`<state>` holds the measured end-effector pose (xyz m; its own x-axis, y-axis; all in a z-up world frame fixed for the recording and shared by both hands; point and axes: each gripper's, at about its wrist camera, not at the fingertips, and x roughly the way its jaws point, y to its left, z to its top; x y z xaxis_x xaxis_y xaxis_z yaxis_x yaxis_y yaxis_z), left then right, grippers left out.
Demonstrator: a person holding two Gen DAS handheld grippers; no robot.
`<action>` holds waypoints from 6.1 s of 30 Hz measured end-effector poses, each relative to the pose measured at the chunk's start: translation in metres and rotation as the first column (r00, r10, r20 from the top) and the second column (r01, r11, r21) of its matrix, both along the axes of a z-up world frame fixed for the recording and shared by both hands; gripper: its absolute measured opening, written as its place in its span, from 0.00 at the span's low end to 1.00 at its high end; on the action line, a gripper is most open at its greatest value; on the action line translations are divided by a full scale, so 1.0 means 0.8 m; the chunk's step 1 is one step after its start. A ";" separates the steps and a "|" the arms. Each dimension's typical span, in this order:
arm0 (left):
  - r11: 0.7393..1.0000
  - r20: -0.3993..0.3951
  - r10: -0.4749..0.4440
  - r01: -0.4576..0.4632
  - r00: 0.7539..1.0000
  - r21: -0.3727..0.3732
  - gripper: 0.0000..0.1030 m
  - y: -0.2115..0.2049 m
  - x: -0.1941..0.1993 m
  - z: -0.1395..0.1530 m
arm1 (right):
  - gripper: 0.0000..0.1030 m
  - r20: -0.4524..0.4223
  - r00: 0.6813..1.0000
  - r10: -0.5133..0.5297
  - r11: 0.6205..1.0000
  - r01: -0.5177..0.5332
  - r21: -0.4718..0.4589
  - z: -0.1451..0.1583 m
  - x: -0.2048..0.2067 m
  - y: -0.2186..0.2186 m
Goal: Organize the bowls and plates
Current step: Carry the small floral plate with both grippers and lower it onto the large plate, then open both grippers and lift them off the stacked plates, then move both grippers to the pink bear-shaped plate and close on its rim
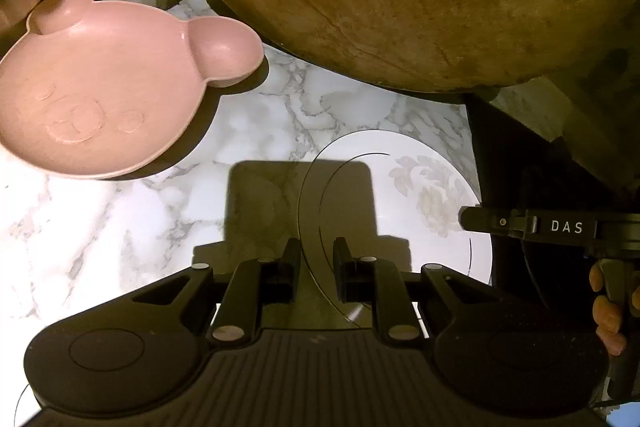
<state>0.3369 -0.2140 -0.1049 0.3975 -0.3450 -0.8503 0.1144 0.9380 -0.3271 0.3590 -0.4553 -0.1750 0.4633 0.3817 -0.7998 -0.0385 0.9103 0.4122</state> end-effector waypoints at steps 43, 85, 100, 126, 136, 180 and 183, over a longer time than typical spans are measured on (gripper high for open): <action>0.996 0.022 0.083 -0.082 0.996 -0.032 0.16 0.197 -0.194 0.035 | 0.10 0.066 0.991 0.117 0.993 -0.117 0.001 0.054 -0.168 0.184; 0.999 -0.040 0.046 -0.046 0.998 0.021 0.16 0.199 -0.197 0.010 | 0.09 0.006 0.994 0.111 0.994 -0.111 -0.001 0.019 -0.183 0.202; 0.998 0.015 0.055 -0.055 0.998 0.042 0.16 0.203 -0.216 0.027 | 0.18 0.019 0.991 0.134 0.990 -0.133 -0.035 0.025 -0.184 0.208; 0.988 0.260 0.093 -0.121 0.961 0.094 0.38 0.239 -0.307 0.108 | 0.46 0.230 0.951 0.205 0.978 -0.192 -0.078 0.097 -0.267 0.266; 0.980 0.342 0.129 -0.174 0.931 0.101 0.71 0.241 -0.271 0.133 | 0.76 0.291 0.940 0.179 0.982 -0.151 -0.117 0.122 -0.255 0.271; 0.918 0.203 0.250 -0.298 0.947 0.260 0.78 0.214 0.102 0.016 | 0.64 0.057 0.997 0.052 0.994 -0.046 -0.103 0.053 0.092 0.271; 0.915 0.199 0.250 -0.299 0.947 0.270 0.78 0.215 0.106 0.013 | 0.53 0.041 0.998 0.052 0.995 -0.048 -0.087 0.051 0.097 0.269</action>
